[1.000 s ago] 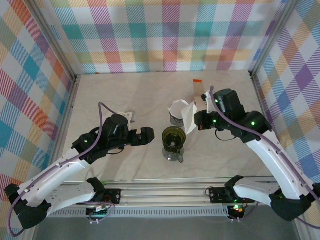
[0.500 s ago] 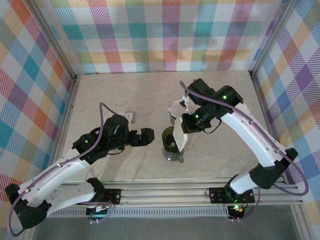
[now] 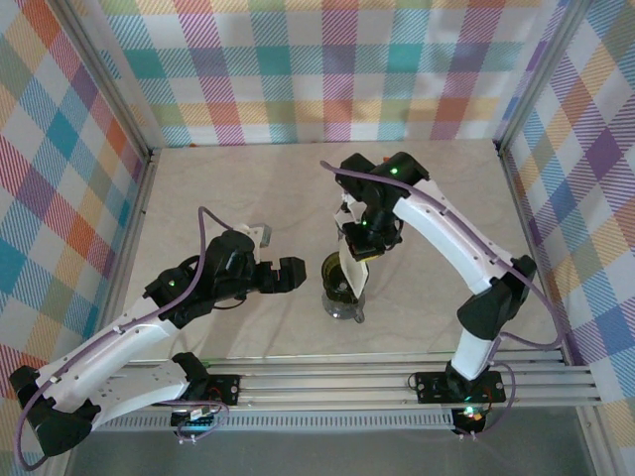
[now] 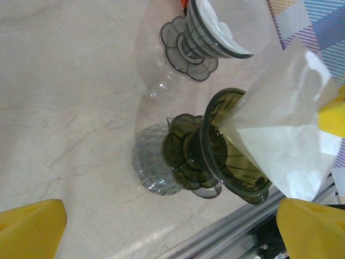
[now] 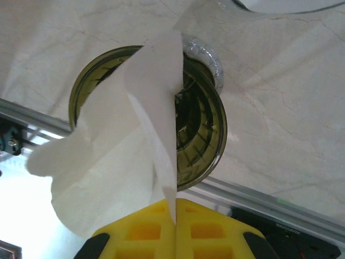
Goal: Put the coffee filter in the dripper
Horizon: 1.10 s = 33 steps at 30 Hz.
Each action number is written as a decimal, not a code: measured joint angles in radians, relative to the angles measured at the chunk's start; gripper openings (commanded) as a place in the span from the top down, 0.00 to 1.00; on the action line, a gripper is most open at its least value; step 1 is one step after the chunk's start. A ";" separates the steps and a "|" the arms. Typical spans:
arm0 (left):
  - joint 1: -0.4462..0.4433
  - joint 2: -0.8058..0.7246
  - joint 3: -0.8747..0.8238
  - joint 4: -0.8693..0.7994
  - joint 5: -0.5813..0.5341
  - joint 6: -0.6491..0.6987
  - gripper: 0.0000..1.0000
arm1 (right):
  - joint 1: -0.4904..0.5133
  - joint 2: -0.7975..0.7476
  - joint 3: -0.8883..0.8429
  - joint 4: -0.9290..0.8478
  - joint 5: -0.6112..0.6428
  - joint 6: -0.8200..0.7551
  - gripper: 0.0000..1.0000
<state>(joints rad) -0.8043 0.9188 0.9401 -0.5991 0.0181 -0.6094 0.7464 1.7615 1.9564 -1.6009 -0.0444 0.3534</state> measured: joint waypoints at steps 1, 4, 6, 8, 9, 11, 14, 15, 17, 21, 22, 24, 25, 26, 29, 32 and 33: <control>0.000 0.000 -0.001 0.002 0.001 0.000 0.00 | 0.002 0.007 0.000 0.001 0.005 -0.002 0.96; 0.000 0.000 -0.002 0.002 0.008 0.000 0.00 | 0.011 0.025 0.000 0.014 0.018 -0.002 0.95; 0.000 0.000 -0.002 0.002 0.011 0.000 0.00 | 0.019 0.035 -0.002 0.024 0.026 -0.002 0.93; 0.000 0.000 -0.002 0.002 0.016 0.000 0.00 | 0.027 0.041 -0.012 0.039 0.032 -0.003 0.90; 0.000 0.000 -0.002 0.002 0.018 0.000 0.00 | 0.028 0.043 -0.018 0.043 0.035 -0.002 0.89; 0.000 0.000 -0.003 0.002 0.018 0.000 0.00 | 0.031 0.043 -0.039 0.058 0.039 -0.002 0.85; 0.000 0.000 -0.003 0.002 0.018 0.000 0.00 | 0.033 0.042 -0.065 0.076 0.055 0.001 0.72; 0.000 0.000 -0.003 0.002 0.018 0.000 0.00 | 0.033 0.041 -0.070 0.080 0.060 0.004 0.67; 0.000 0.000 -0.003 0.002 0.018 0.000 0.00 | 0.033 0.029 -0.081 0.098 0.074 0.005 0.53; 0.000 0.000 -0.003 0.002 0.018 0.000 0.00 | 0.033 -0.037 -0.100 0.139 0.101 0.005 0.44; 0.000 0.000 -0.003 0.002 0.018 0.000 0.00 | 0.033 -0.059 -0.106 0.150 0.104 0.005 0.43; 0.000 0.000 -0.003 0.002 0.018 0.000 0.00 | 0.033 -0.121 -0.124 0.180 0.109 0.006 0.42; 0.000 0.000 -0.003 0.002 0.017 0.000 0.00 | 0.033 -0.148 -0.135 0.198 0.110 0.006 0.42; 0.000 0.000 -0.003 0.002 0.017 0.000 0.00 | 0.033 -0.184 -0.155 0.224 0.112 0.006 0.42; 0.000 0.000 -0.003 0.002 0.014 -0.001 0.00 | 0.033 -0.306 -0.263 0.338 0.100 0.010 0.42; 0.000 0.003 -0.003 0.002 0.008 -0.004 0.00 | 0.036 -0.424 -0.406 0.465 0.086 0.022 0.44; 0.000 0.005 -0.003 0.003 0.006 -0.005 0.00 | 0.040 -0.446 -0.441 0.495 0.086 0.028 0.45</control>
<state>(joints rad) -0.8043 0.9241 0.9375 -0.5964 0.0238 -0.6140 0.7864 1.3159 1.5154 -1.1061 0.0418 0.3817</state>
